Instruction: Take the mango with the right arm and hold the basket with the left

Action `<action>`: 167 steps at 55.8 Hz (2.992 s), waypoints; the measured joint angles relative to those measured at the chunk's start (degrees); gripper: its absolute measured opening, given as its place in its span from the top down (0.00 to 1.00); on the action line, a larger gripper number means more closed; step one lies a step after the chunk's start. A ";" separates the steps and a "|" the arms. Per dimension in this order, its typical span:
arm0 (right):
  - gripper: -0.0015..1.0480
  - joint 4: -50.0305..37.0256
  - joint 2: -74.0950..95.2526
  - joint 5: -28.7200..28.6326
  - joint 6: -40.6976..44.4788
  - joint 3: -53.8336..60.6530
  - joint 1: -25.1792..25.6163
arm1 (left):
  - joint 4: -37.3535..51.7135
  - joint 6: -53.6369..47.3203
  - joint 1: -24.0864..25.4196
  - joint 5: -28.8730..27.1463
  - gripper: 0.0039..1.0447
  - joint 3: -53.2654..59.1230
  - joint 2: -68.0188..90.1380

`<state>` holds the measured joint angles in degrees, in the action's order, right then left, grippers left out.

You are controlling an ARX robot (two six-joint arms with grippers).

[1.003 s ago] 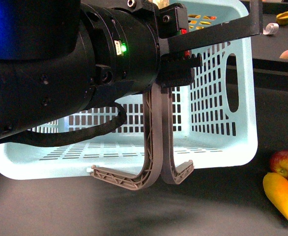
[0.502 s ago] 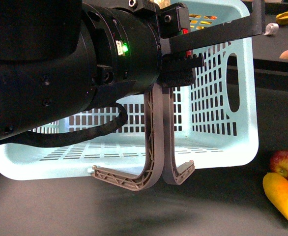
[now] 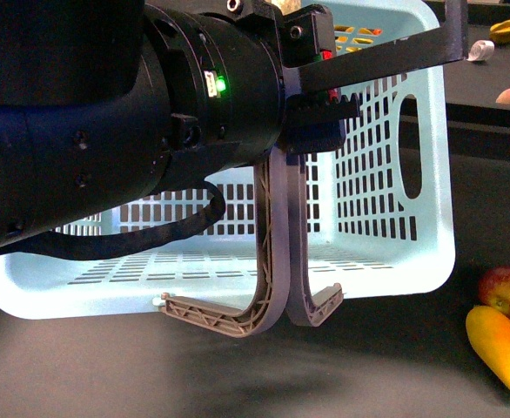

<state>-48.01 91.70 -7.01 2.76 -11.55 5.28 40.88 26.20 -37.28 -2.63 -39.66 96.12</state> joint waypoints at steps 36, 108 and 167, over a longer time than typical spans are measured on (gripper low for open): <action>0.08 -1.07 44.09 2.62 3.54 -23.10 3.28 | 0.00 0.02 0.00 -0.02 0.95 0.00 0.00; 0.08 5.77 61.11 5.66 5.64 -35.82 8.94 | 0.00 0.04 0.00 0.00 0.95 0.00 0.00; 0.08 2.12 61.31 5.29 4.92 -33.66 8.81 | 0.00 0.02 0.00 -0.02 0.95 0.00 0.00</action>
<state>-45.89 153.01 -1.72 7.68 -45.21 14.09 40.88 26.22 -37.28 -2.66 -39.66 96.12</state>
